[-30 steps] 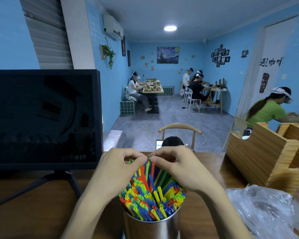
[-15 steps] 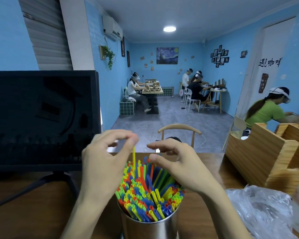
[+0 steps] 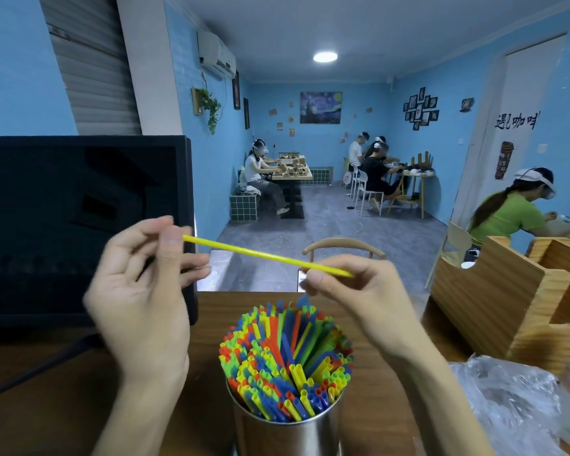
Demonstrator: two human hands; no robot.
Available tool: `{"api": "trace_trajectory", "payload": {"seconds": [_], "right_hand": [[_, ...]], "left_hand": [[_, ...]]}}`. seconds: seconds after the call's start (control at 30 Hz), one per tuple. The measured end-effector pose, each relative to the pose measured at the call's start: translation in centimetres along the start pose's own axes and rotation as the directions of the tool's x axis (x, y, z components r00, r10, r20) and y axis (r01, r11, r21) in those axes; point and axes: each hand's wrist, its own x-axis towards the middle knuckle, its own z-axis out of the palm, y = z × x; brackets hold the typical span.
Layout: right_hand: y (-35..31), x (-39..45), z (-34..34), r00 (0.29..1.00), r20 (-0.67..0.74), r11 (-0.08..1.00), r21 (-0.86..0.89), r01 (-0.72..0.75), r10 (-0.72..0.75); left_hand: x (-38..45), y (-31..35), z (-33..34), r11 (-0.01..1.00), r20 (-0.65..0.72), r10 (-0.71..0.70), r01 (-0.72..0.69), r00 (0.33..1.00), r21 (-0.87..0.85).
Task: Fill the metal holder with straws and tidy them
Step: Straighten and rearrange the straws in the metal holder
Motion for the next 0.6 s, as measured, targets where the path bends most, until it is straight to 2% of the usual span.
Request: {"api": "trace_trajectory", "payload": {"seconds": [0.1,0.17,0.23,0.3,0.37,0.5,0.6], "right_hand": [[-0.5,-0.1,-1.4,0.990,-0.133,0.979,0.204,-0.025,0.053],[-0.8,-0.2,-1.8,0.985,-0.157,0.952,0.305,-0.023,0.074],[-0.8,-0.2,-1.5,0.987,-0.154,0.949,0.315,-0.004,0.055],[-0.7,-0.2,-0.9,0.989,-0.146,0.961,0.275,0.029,0.012],[-0.6,-0.2,0.0,0.993,-0.110,0.974,0.218,0.066,-0.043],[-0.6,-0.4,1.4,0.997,0.021,0.980,0.182,0.074,-0.080],[-0.2,-0.3,1.5,0.997,0.020,0.996,0.046,0.073,-0.074]], "left_hand": [[0.3,-1.1,-0.3,0.985,0.190,-0.151,0.131,0.970,0.116],[0.1,-1.3,-0.2,0.964,0.349,-0.210,0.134,0.913,0.229],[-0.2,-1.1,-0.1,0.940,0.517,-0.254,0.082,0.817,0.332],[-0.6,-0.8,0.0,0.908,0.647,-0.334,0.051,0.685,0.415],[-0.7,-1.0,0.0,0.879,0.703,-0.367,-0.020,0.608,0.476],[-0.7,-1.1,-0.2,0.851,0.753,-0.373,-0.124,0.543,0.510],[-0.6,-1.0,-0.4,0.844,0.772,-0.387,-0.144,0.505,0.517]]}}
